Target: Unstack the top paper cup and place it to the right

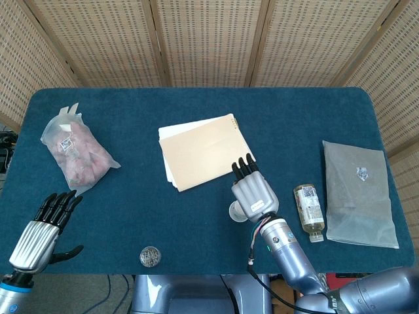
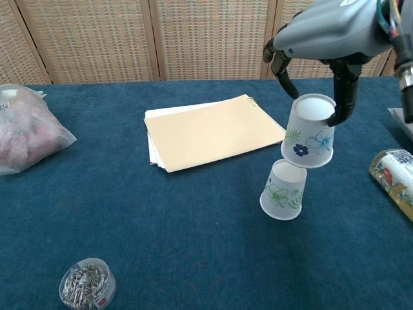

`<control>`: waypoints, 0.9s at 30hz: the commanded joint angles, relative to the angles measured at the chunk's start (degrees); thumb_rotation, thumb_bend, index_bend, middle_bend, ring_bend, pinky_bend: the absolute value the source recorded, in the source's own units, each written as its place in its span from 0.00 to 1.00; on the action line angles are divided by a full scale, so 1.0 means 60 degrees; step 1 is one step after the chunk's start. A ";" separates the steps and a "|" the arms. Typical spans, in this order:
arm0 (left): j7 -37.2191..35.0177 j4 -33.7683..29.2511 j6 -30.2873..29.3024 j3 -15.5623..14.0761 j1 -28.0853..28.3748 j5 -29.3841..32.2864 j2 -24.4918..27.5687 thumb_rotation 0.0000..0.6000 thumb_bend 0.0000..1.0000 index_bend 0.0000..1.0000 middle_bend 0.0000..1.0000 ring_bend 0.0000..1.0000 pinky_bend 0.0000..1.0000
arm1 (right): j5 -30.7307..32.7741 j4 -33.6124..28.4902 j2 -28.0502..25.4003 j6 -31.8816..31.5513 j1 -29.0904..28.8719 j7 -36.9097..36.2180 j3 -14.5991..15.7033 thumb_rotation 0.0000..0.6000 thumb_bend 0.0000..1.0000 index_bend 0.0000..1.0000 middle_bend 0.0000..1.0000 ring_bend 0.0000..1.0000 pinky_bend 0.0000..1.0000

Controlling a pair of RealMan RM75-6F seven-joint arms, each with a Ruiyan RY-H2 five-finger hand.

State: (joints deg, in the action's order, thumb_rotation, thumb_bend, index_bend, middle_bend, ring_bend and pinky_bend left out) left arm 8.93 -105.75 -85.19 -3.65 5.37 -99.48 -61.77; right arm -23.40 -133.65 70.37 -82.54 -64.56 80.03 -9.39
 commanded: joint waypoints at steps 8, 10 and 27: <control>-0.0111 0.0028 -0.0116 0.0003 -0.0034 -0.0048 0.0040 1.00 0.15 0.00 0.00 0.00 0.00 | -0.0013 0.0331 -0.0165 -0.0041 -0.0135 -0.0207 0.0364 1.00 0.20 0.49 0.11 0.00 0.00; -0.0117 0.0032 -0.0138 0.0007 -0.0041 -0.0054 0.0046 1.00 0.15 0.00 0.00 0.00 0.00 | -0.0060 0.0583 -0.0177 0.0100 -0.0021 -0.0434 0.0527 1.00 0.20 0.49 0.11 0.00 0.00; 0.0071 -0.0003 -0.0026 -0.0024 -0.0010 -0.0092 -0.0046 1.00 0.15 0.00 0.00 0.00 0.00 | -0.1470 0.2345 -0.0190 0.1483 0.1604 -0.3938 0.1302 1.00 0.20 0.49 0.10 0.00 0.00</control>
State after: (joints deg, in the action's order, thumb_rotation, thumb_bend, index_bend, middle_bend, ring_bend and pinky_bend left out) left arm 9.35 -105.77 -85.34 -3.79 5.31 -100.04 -62.05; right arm -30.53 -120.98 68.97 -74.40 -56.90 59.52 -1.84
